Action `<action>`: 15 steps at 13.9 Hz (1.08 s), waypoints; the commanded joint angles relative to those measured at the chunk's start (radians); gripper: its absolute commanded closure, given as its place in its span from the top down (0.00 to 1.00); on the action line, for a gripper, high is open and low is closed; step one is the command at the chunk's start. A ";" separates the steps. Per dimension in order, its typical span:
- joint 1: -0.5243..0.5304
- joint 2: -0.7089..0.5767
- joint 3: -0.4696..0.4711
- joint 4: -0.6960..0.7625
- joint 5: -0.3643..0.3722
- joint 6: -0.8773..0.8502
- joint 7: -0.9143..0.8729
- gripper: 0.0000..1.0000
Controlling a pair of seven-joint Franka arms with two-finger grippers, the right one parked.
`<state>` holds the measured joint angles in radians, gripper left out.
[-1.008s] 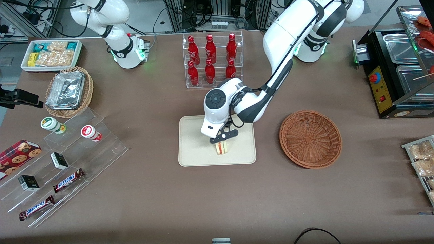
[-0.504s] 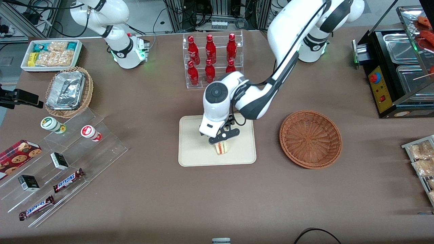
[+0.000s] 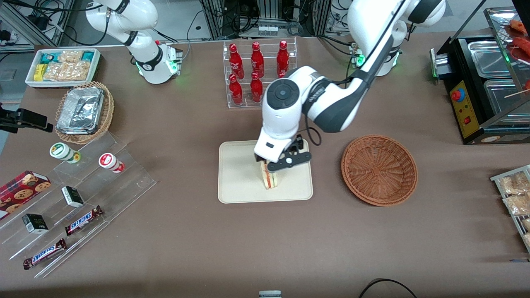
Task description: Place sandwich from basket to tray
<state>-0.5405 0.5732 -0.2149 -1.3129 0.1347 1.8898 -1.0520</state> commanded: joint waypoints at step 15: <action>0.465 -0.452 -0.001 -0.393 -0.104 -0.155 0.717 1.00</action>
<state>-0.1380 0.2145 -0.2071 -1.6319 0.0686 1.7584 -0.4445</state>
